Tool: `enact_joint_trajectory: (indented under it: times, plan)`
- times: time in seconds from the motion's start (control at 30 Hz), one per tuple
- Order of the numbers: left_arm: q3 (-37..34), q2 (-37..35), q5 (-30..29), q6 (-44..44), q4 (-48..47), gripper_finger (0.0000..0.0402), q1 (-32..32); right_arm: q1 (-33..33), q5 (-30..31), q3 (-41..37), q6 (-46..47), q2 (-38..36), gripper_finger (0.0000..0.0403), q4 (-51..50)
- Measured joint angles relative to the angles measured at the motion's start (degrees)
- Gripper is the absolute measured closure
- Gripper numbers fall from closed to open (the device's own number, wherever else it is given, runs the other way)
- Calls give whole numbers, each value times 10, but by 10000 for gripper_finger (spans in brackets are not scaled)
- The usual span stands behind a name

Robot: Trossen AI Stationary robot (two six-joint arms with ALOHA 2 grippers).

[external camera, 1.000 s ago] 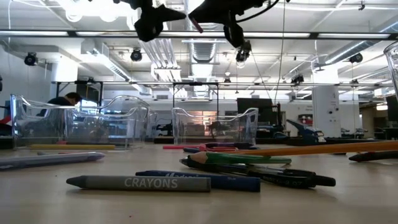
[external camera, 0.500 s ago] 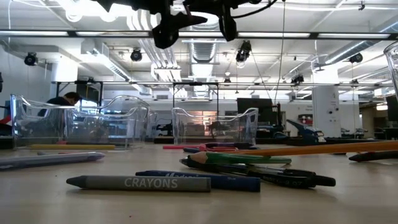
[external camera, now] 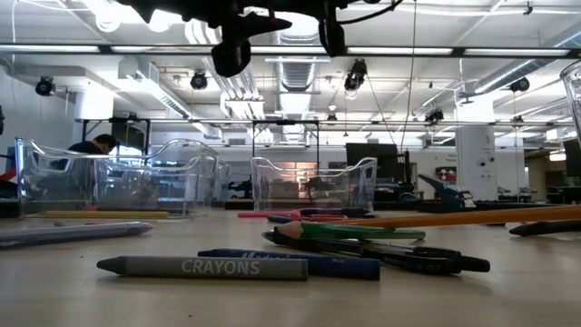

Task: Sort crayons/erasers/pens/pencils in bins
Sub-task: Put the red crayon into the top left transparent bin

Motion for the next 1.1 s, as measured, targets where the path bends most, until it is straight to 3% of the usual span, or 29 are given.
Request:
enact_joint_trajectory:
  times: [0.13, 0.47, 0.77, 0.93, 1.1]
  plan:
    - [-3, -9, 0, 0, -1, 390, 5, 0, 0, 0, -1, -1, 388, 4]
    - [-3, -10, 1, 0, 1, 394, 9, 0, 3, 1, -6, -1, 373, 3]
    - [-2, -15, 6, 3, -4, 390, 23, 0, 7, 0, -21, 0, 240, -6]
    - [-2, -51, 11, 47, -107, 390, 63, 0, 6, -1, -22, -4, 177, -6]
    - [-1, -109, -4, 131, -256, 390, 139, 0, 4, -1, -22, -6, 149, -10]
